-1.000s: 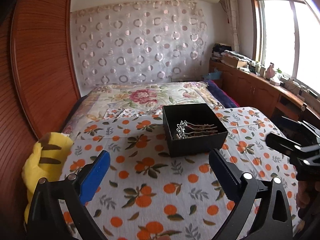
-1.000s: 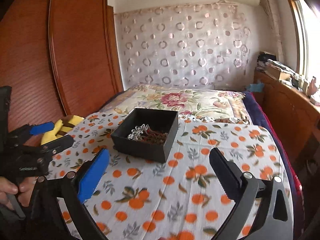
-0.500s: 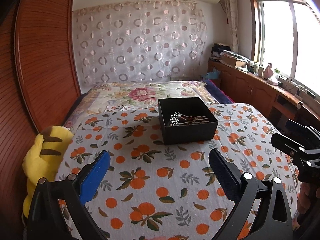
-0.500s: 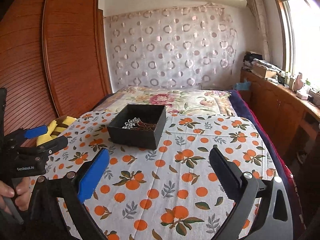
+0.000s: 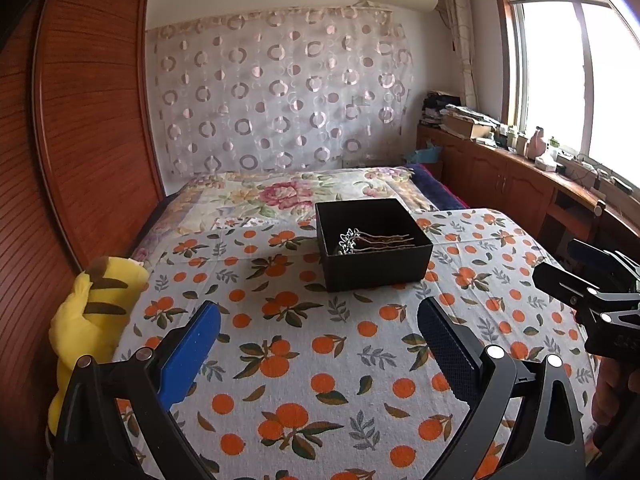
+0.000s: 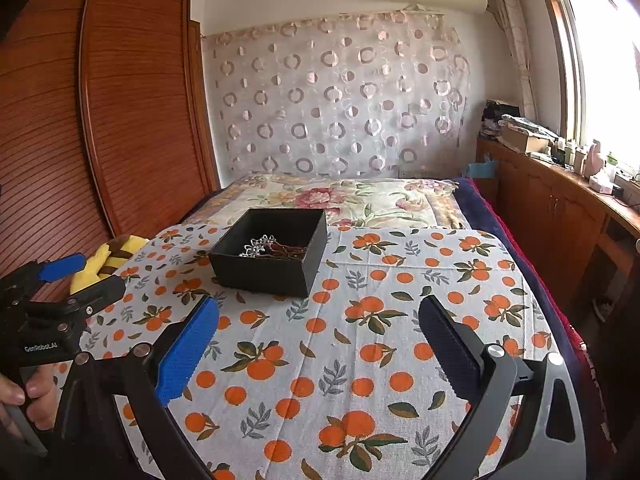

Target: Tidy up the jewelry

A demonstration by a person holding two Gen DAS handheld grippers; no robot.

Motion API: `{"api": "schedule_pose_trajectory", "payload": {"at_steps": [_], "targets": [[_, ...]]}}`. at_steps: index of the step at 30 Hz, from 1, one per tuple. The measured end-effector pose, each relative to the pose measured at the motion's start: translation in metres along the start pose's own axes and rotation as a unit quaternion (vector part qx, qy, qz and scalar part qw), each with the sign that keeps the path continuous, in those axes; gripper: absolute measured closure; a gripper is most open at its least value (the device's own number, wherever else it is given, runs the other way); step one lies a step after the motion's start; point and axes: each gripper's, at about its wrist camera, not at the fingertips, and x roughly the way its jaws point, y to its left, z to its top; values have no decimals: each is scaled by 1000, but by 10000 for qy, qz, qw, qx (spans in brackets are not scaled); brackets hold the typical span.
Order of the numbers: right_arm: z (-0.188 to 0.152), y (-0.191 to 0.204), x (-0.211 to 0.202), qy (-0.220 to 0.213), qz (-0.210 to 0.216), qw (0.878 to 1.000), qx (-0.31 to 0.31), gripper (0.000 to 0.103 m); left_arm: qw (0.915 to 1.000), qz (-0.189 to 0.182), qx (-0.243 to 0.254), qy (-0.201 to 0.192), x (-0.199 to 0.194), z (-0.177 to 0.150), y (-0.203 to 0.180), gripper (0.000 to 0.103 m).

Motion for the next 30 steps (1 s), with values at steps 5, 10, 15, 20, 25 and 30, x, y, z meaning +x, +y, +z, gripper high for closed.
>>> {"api": "schedule_pose_trajectory", "payload": {"at_steps": [5, 10, 15, 20, 25, 30], "targets": [[0, 0, 0, -6, -10, 10000, 9, 2, 10000, -15, -13, -2, -1, 0, 0, 8], [0, -1, 1, -4, -18, 10000, 14, 2, 10000, -9, -21, -28, -2, 1, -1, 8], [-1, -2, 1, -5, -9, 10000, 23, 2, 10000, -3, -36, -38, -4, 1, -2, 8], [-1, -1, 1, -7, -6, 10000, 24, 2, 10000, -4, -19, -52, -5, 1, -2, 8], [-1, -2, 1, -24, 2, 10000, 30, 2, 10000, -8, -15, -65, -6, 2, -2, 8], [-1, -2, 1, -27, -8, 10000, 32, 2, 10000, -9, -21, -74, -7, 2, -3, 8]]}}
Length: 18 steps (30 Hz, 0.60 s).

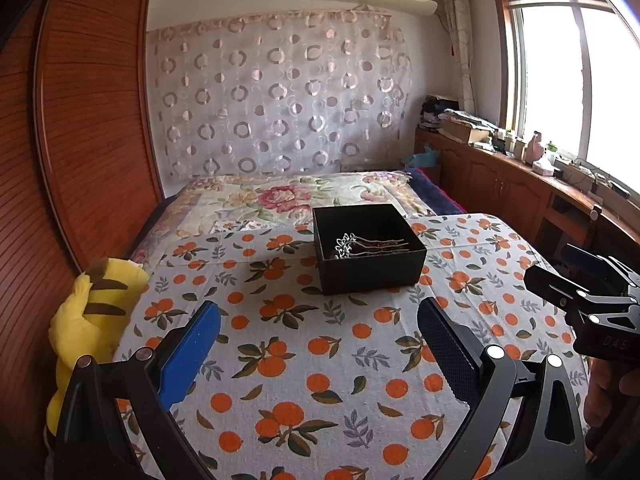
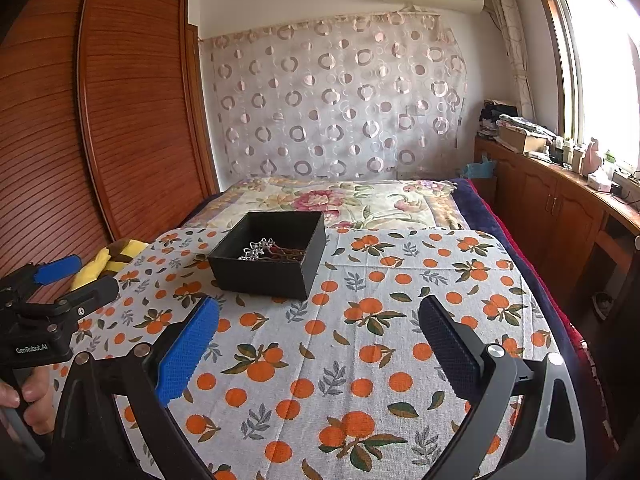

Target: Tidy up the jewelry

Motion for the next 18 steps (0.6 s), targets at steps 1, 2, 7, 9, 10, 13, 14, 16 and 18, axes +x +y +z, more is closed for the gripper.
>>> {"api": "schedule_pose_trajectory", "payload": {"at_steps": [1, 2, 7, 9, 10, 13, 14, 16, 18], "targets": [[0, 0, 0, -4, -3, 10000, -1, 2, 10000, -6, -1, 6, 0, 0, 0, 8], [0, 0, 0, 5, -1, 10000, -7, 2, 10000, -4, 0, 8, 0, 0, 0, 8], [0, 0, 0, 4, 4, 10000, -1, 2, 10000, 9, 18, 3, 0, 0, 0, 8], [0, 0, 0, 0, 5, 10000, -2, 2, 10000, -8, 6, 8, 0, 0, 0, 8], [0, 0, 1, 1, 10, 10000, -5, 2, 10000, -2, 7, 1, 0, 0, 0, 8], [-1, -1, 1, -4, 4, 10000, 6, 2, 10000, -6, 5, 6, 0, 0, 0, 8], [-1, -1, 1, -1, 7, 10000, 6, 2, 10000, -7, 6, 6, 0, 0, 0, 8], [-1, 0, 0, -2, 3, 10000, 1, 2, 10000, -1, 13, 1, 0, -1, 0, 8], [-1, 0, 0, -5, 3, 10000, 1, 2, 10000, 19, 23, -15, 0, 0, 0, 8]]}}
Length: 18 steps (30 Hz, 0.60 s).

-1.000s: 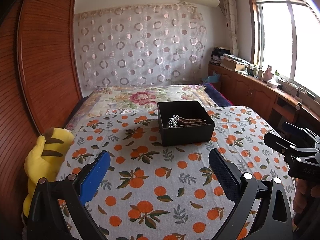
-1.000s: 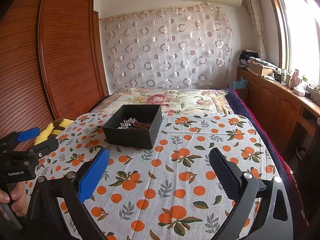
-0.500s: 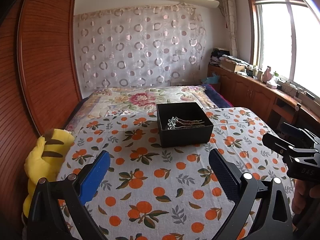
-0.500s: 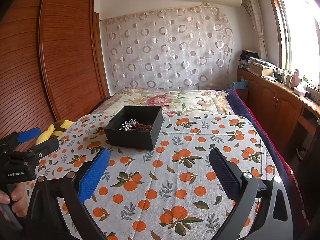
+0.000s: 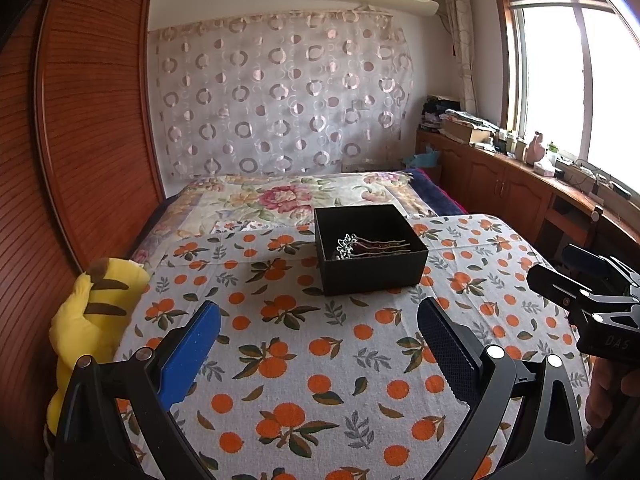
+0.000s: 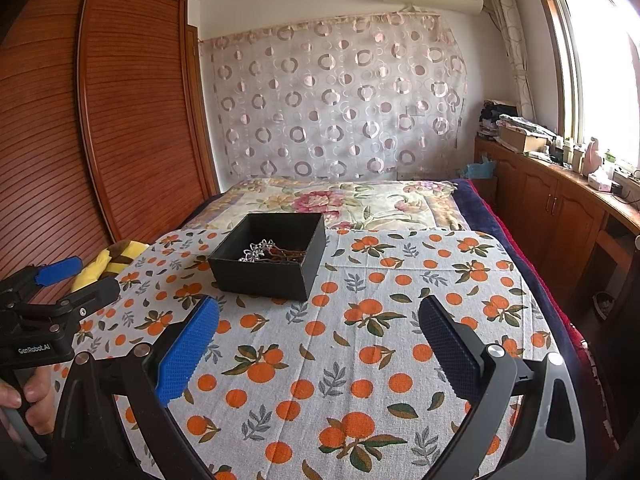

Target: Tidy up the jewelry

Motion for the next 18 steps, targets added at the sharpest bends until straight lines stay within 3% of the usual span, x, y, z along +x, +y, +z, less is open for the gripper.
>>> {"api": "schedule_pose_trajectory", "payload": {"at_steps": [18], "targets": [[0, 2, 0, -9, 21, 10000, 21, 2, 10000, 2, 5, -1, -2, 3, -2, 8]]}}
